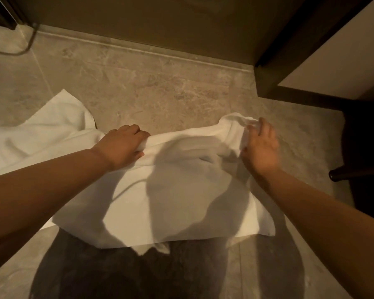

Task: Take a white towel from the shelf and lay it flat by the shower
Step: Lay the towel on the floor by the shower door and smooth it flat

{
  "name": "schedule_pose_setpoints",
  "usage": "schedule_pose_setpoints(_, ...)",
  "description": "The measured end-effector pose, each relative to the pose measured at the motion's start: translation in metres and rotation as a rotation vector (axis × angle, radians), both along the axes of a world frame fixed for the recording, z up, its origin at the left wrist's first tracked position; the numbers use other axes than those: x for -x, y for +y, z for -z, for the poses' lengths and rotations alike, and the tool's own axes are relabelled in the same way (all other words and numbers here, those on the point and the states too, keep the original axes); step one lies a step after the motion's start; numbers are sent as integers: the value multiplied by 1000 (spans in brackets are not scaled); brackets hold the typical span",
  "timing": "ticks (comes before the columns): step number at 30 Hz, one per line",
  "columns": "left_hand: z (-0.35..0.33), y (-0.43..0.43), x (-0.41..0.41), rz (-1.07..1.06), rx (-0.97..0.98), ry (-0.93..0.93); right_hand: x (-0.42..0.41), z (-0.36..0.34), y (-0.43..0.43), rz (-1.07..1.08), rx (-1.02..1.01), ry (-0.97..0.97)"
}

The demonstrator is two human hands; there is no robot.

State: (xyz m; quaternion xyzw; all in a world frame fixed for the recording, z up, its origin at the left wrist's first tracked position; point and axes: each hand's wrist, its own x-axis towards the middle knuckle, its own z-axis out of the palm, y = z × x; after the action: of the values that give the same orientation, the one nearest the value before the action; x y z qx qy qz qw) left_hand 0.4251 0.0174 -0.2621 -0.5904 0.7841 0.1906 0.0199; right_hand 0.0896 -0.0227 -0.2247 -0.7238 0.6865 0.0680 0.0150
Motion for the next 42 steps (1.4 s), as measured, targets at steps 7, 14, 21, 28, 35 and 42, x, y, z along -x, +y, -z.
schedule_pose_setpoints(7, -7, 6, 6, 43, 52, 48, -23, 17, 3, -79, -33, -170)
schedule_pose_setpoints(14, -52, 0, -6, 180, 340, -2, -10, 6, -16, 155, 66, -422)
schedule_pose_setpoints(21, -61, 0, -9, 381, 451, -105, 3, 1, -34, 277, 126, -544)
schedule_pose_setpoints(28, -21, 17, -2, 251, 242, -329, -9, 12, -32, 338, -186, -377)
schedule_pose_setpoints(35, -13, 44, 30, 511, 385, -12, -24, 25, 15, -83, -88, -396)
schedule_pose_setpoints(42, 29, 94, 40, 505, -63, -261, -12, 49, 21, -78, -307, -315)
